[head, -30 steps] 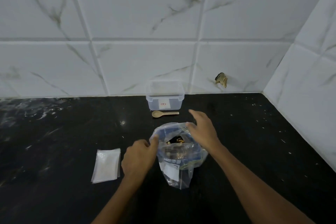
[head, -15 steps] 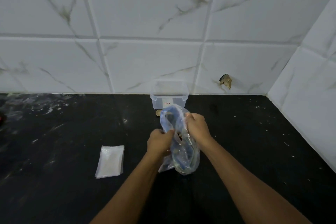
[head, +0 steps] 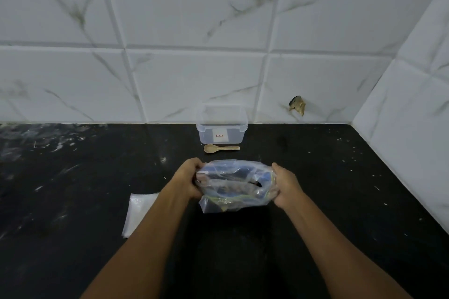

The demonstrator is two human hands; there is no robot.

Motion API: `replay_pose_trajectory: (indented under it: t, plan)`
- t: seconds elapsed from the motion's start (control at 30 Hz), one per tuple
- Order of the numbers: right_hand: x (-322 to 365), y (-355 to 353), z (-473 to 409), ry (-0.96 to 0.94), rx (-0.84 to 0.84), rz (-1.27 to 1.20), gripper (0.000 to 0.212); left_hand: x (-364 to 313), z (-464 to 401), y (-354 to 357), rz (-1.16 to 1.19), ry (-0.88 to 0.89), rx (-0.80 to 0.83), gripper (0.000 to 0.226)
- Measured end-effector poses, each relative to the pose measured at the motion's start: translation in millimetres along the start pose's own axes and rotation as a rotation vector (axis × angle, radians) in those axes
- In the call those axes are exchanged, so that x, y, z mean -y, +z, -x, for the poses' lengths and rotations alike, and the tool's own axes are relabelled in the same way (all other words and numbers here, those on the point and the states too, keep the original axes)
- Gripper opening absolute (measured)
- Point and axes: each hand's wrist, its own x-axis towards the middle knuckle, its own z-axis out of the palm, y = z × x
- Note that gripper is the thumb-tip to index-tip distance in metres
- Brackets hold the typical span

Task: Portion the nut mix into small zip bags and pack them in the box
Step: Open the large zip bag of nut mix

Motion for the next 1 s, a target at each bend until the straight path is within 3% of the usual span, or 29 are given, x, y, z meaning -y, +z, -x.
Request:
replay_pose_trajectory:
  t: [0.13,0.27,0.33,0.43,0.5,0.53,0.6,0.73,0.9,1.0]
  plan:
    - [-18.6,-6.8,3.0,-0.219,-0.134,0.702,0.019,21.6,-9.9,-9.4,-0.38,0.178,-0.183,0.03]
    - [-12.1,-3.0,2.1,-0.658,-0.194,0.953,0.019,44.2,1.2,-30.4,-0.896,0.434,-0.482,0.055]
    - [-6.2,7.5,2.5,-0.809,-0.05,1.06,0.025,49.6,9.0,-35.0,-1.091,0.46,-0.528,0.07]
    - [-6.6,25.5,6.3,-0.787,0.282,1.354,0.041,57.8,20.9,-24.8,-1.221,0.422,-0.432,0.077]
    - [-14.5,33.3,9.8,-0.81,0.333,1.448,0.024,63.4,22.2,-14.7,-1.243,0.374,-0.366,0.075]
    - [-19.5,35.8,10.2,-0.819,0.307,1.423,0.015,66.6,20.5,-11.3,-1.235,0.369,-0.369,0.074]
    - [-26.8,36.9,7.5,-0.787,0.213,1.319,0.018,69.7,16.0,-6.7,-1.183,0.396,-0.417,0.063]
    - [-17.3,36.6,3.3,-0.619,0.082,1.022,0.023,64.5,8.3,-5.6,-0.847,0.422,-0.337,0.016]
    - [-1.3,24.1,0.5,-0.232,0.006,0.466,0.026,40.4,5.2,-1.6,-0.204,0.229,-0.104,0.015]
    - [12.5,13.4,-0.4,-0.019,-0.046,0.255,0.025,22.1,9.0,-8.1,-0.006,0.064,0.099,0.014]
